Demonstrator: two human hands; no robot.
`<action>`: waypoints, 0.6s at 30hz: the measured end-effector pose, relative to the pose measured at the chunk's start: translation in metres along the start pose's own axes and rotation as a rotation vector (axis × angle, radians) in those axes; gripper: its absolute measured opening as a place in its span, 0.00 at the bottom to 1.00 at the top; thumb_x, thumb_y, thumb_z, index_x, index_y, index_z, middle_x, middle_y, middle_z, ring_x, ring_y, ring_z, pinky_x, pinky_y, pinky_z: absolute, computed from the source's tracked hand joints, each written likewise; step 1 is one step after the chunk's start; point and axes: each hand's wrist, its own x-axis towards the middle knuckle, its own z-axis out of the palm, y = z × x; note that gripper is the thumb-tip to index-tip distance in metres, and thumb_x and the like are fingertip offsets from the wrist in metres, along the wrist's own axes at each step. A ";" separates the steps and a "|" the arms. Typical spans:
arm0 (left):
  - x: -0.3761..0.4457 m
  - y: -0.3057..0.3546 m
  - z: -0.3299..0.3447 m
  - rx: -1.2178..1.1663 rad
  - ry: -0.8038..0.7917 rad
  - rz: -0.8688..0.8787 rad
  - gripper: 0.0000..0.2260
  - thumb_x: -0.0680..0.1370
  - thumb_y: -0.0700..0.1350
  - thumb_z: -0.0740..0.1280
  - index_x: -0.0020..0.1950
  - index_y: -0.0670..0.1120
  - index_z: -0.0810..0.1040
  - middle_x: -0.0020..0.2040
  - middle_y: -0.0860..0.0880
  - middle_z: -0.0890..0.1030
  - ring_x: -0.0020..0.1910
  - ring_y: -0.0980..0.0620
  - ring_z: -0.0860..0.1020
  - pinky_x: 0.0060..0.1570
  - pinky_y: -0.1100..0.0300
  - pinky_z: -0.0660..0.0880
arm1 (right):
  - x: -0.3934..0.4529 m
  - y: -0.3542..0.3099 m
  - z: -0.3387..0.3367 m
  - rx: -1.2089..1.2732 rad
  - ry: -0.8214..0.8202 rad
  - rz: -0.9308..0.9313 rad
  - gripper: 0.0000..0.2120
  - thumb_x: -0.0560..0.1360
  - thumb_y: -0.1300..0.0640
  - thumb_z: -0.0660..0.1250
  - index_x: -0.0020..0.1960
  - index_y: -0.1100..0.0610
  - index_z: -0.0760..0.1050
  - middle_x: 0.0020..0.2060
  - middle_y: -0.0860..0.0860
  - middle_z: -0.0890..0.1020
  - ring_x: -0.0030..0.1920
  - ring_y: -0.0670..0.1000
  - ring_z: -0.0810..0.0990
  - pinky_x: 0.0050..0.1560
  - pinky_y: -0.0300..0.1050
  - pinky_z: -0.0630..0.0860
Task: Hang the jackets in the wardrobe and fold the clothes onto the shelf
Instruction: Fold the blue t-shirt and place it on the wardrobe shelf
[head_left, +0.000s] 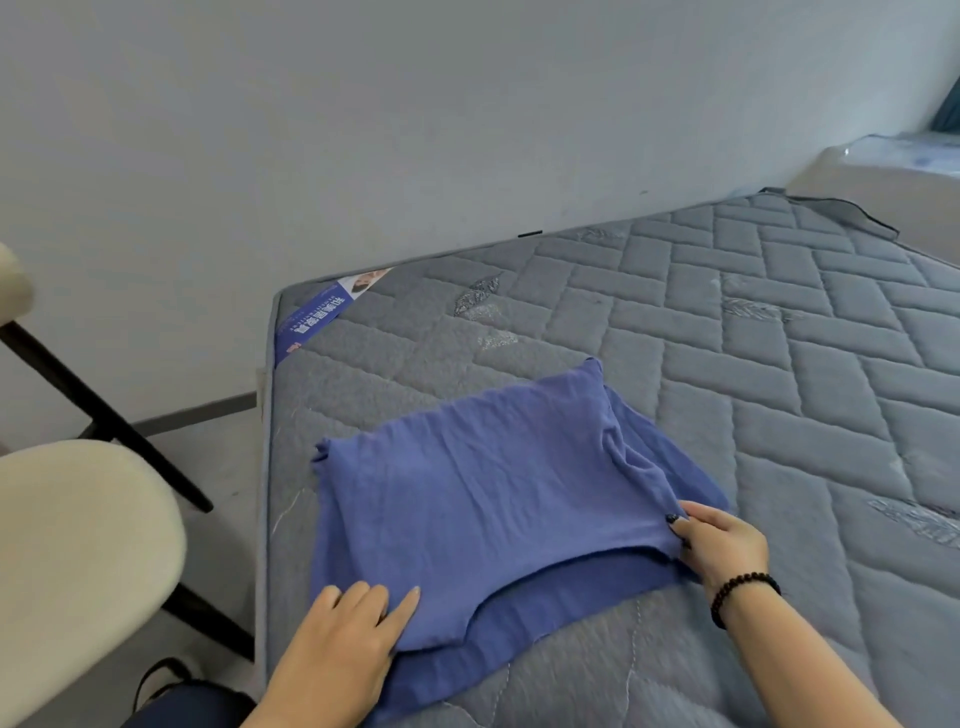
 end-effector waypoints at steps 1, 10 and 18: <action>-0.001 0.004 -0.001 0.015 -0.007 0.022 0.21 0.67 0.41 0.58 0.53 0.45 0.85 0.32 0.47 0.73 0.31 0.46 0.66 0.33 0.53 0.52 | 0.001 0.005 -0.005 -0.039 0.009 -0.017 0.10 0.71 0.71 0.68 0.48 0.60 0.81 0.38 0.54 0.82 0.38 0.53 0.78 0.43 0.47 0.79; 0.001 0.016 -0.013 -0.345 -0.101 -0.114 0.21 0.62 0.53 0.63 0.52 0.51 0.83 0.37 0.54 0.74 0.36 0.54 0.71 0.34 0.59 0.66 | 0.008 0.003 -0.007 -0.326 -0.006 -0.103 0.10 0.65 0.62 0.73 0.45 0.54 0.82 0.40 0.51 0.84 0.43 0.54 0.81 0.54 0.58 0.79; 0.054 -0.022 0.007 -0.768 0.107 -1.141 0.09 0.79 0.43 0.63 0.59 0.46 0.72 0.56 0.46 0.71 0.44 0.51 0.73 0.48 0.54 0.70 | 0.036 -0.026 0.019 -0.446 -0.039 -0.161 0.05 0.71 0.57 0.72 0.45 0.56 0.83 0.47 0.55 0.84 0.53 0.57 0.80 0.59 0.52 0.76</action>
